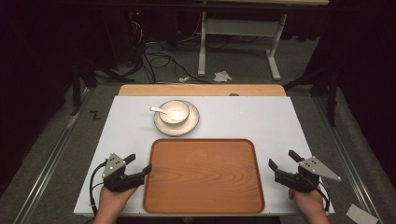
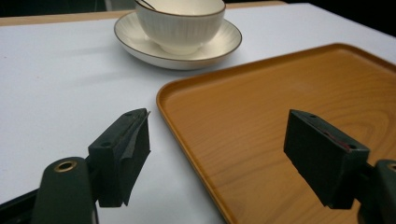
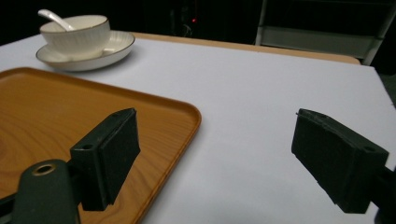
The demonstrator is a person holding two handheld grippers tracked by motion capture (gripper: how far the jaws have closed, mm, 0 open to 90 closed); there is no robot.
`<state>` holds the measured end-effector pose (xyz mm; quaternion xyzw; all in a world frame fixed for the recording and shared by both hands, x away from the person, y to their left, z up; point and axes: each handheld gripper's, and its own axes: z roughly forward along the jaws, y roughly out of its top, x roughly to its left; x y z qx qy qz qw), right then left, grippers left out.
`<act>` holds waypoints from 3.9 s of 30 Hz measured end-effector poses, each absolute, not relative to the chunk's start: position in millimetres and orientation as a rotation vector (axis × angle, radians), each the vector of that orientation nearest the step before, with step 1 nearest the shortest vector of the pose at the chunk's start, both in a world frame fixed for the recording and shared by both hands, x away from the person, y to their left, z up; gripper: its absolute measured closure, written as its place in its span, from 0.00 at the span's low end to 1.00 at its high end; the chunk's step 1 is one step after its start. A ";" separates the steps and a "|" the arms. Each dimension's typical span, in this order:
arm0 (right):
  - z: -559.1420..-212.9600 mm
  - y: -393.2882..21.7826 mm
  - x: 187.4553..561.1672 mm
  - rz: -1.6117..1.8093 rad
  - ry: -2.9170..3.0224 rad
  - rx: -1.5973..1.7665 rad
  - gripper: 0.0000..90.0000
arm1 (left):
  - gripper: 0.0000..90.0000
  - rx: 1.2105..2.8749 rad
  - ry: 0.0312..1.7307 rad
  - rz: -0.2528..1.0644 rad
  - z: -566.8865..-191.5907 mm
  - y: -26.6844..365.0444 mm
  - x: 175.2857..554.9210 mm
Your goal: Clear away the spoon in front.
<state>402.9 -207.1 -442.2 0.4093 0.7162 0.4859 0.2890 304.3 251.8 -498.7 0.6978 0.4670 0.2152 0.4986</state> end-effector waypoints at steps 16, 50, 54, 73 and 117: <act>-477.7 -300.8 326.2 1.277 1.865 1.153 0.18 | 0.24 1.742 1.111 0.543 -500.1 239.6 301.6; -471.7 -294.5 320.9 1.299 1.890 1.072 0.18 | 0.09 1.716 1.108 0.578 -495.6 242.9 299.8; -472.0 -294.5 321.5 1.301 1.895 1.073 0.18 | 0.08 1.696 1.128 0.561 -495.5 242.4 301.4; -471.5 -294.1 319.6 1.324 1.905 1.053 0.18 | 0.14 1.725 1.120 0.573 -465.4 224.7 340.9; -476.0 -296.4 323.1 1.326 1.923 1.075 0.18 | 0.74 1.664 1.260 0.528 -448.2 214.3 460.0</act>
